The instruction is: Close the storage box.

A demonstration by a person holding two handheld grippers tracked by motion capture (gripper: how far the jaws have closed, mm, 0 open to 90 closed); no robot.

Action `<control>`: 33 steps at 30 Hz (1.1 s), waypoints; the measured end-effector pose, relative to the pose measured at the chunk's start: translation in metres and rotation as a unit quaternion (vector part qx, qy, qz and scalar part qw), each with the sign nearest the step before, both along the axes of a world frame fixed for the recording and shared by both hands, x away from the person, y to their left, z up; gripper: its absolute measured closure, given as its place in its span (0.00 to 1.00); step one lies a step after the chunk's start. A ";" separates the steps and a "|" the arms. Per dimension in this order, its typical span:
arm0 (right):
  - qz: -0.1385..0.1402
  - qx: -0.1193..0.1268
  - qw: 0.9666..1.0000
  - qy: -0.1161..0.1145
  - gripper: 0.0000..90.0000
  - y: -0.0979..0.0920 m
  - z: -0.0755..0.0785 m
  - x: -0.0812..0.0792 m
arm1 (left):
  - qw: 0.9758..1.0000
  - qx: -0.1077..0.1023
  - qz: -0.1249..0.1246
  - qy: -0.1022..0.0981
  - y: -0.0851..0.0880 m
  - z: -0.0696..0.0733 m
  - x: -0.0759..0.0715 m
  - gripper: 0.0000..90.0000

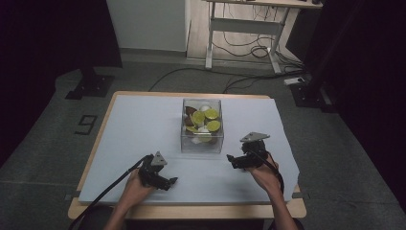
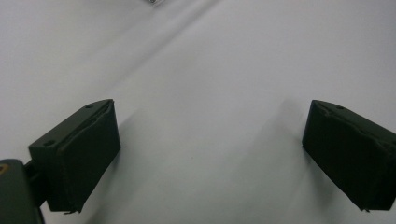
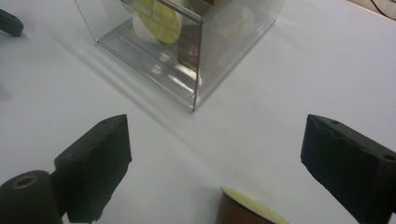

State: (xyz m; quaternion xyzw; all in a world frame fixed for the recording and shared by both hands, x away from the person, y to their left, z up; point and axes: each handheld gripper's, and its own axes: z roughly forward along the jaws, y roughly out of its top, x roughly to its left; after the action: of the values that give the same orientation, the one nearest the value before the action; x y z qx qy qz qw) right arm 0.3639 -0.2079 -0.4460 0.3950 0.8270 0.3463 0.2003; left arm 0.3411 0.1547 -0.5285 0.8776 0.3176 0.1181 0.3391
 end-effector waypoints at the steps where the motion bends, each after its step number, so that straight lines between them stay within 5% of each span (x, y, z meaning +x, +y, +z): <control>1: -0.002 0.000 1.000 0.001 0.07 -0.002 0.000 -0.001 | 1.000 0.000 0.000 0.000 0.000 0.000 0.000 0.04; 8: -0.018 -0.009 1.000 0.003 0.00 -0.015 -0.003 -0.005 | 1.000 0.001 -0.001 0.000 0.000 0.000 0.000 0.04; 25: -0.048 0.006 0.999 -0.006 0.00 -0.049 -0.018 -0.018 | 1.000 0.001 0.000 0.000 0.000 0.000 0.000 0.04; 33: -0.056 0.007 0.998 0.007 0.00 -0.062 -0.033 -0.023 | 1.000 0.001 0.000 -0.001 0.000 0.000 0.000 0.04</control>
State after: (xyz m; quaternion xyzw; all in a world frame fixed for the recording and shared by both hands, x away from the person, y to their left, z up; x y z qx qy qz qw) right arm 0.3409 -0.2701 -0.4787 0.4447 0.8025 0.3374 0.2106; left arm 0.3411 0.1547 -0.5285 0.8779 0.3172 0.1187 0.3387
